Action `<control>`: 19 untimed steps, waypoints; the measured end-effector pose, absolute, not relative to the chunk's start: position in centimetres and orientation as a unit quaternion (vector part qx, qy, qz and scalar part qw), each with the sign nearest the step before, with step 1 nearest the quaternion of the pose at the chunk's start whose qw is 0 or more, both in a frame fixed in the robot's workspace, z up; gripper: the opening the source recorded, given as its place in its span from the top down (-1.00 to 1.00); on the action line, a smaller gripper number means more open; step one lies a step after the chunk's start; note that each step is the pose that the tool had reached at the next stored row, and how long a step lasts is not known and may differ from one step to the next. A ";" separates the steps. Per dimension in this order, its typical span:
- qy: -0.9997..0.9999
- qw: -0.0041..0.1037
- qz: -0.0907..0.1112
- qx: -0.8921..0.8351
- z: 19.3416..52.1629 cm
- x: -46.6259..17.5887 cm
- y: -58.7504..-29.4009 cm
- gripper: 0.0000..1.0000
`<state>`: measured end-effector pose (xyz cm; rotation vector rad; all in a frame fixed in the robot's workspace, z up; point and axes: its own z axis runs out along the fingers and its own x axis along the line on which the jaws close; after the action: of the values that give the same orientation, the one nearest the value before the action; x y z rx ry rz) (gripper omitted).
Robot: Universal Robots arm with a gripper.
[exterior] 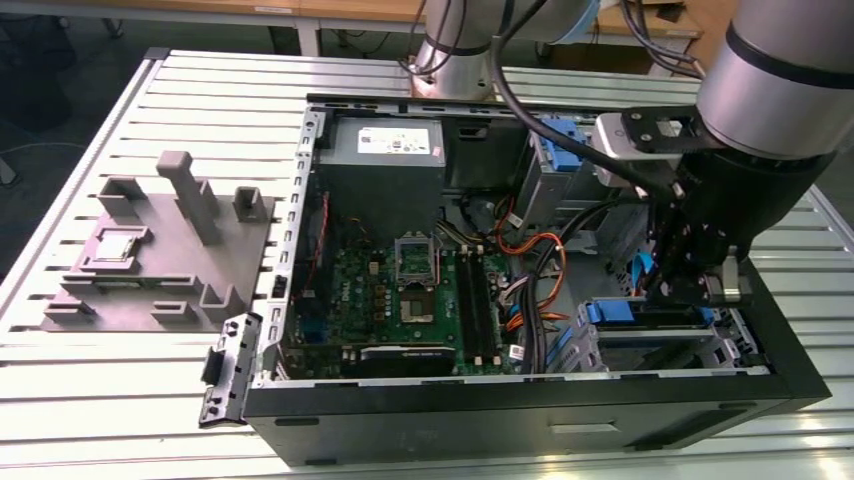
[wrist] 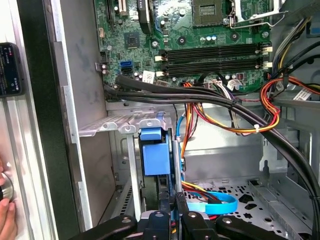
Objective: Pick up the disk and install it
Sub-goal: 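Insert the second disk wire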
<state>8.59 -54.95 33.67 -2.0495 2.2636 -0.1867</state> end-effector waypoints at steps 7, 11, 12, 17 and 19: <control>0.740 0.055 -0.047 -0.668 33.6 8.6 -55.4 0.68; 0.741 0.063 -0.040 -0.668 33.5 8.6 -55.8 0.68; 0.741 0.064 -0.038 -0.668 33.5 8.6 -55.9 0.68; 0.738 0.067 -0.036 -0.670 33.3 8.6 -56.2 0.68; 0.734 0.067 -0.036 -0.675 33.3 8.6 -56.3 0.68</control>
<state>8.60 -56.25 33.31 -2.0335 2.2120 -0.1075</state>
